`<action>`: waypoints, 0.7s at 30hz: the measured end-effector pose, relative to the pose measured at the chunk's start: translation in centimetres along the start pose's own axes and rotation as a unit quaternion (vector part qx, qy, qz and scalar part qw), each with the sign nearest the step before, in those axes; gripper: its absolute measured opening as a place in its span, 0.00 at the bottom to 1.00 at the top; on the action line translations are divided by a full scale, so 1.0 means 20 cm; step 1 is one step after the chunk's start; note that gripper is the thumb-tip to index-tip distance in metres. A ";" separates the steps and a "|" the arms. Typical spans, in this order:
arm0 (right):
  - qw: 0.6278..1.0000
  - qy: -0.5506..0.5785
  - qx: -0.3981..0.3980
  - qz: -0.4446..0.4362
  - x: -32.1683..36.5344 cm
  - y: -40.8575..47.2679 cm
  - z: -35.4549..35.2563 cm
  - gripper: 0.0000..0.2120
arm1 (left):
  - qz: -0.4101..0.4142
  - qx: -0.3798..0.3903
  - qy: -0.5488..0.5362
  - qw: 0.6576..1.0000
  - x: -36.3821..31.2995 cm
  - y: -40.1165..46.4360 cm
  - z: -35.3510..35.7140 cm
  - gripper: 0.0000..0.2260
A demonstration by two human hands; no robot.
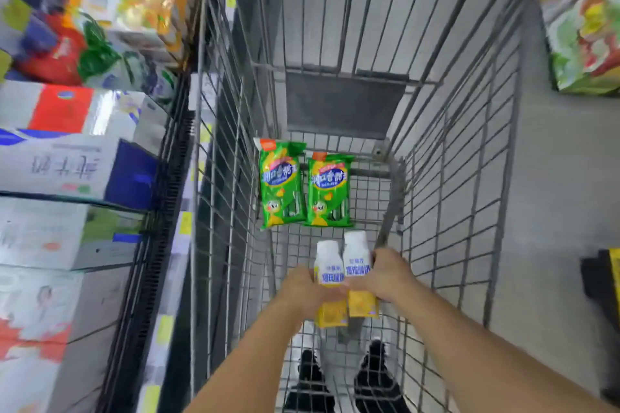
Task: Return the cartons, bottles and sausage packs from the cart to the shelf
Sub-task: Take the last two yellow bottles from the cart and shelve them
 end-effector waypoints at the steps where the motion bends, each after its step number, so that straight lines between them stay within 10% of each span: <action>1: 1.000 -0.002 0.011 -0.016 0.05 -0.08 -0.05 0.30 | 0.008 -0.012 -0.007 1.000 -0.03 -0.09 -0.03 0.15; 6: 0.994 -0.042 0.038 -0.098 0.48 -0.56 -0.30 0.21 | 0.064 -0.082 -0.032 0.994 -0.12 -0.54 -0.25 0.35; 10: 0.973 -0.088 0.038 -0.208 0.78 -0.95 -0.43 0.22 | 0.125 -0.157 -0.085 0.976 -0.17 -1.06 -0.47 0.10; 21: 0.833 -0.231 0.120 -0.489 1.13 -1.89 -0.27 0.26 | 0.116 -0.424 -0.210 0.873 0.27 -2.15 -0.60 0.18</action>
Point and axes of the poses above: each hand's wrist, its own y-axis towards the middle knuckle, its own z-axis out of the palm, x = y × z, the point moved 1 cm from there along y, towards the middle knuckle, and after that the axes turned 13 degrees about y, right-handed, at the moved point
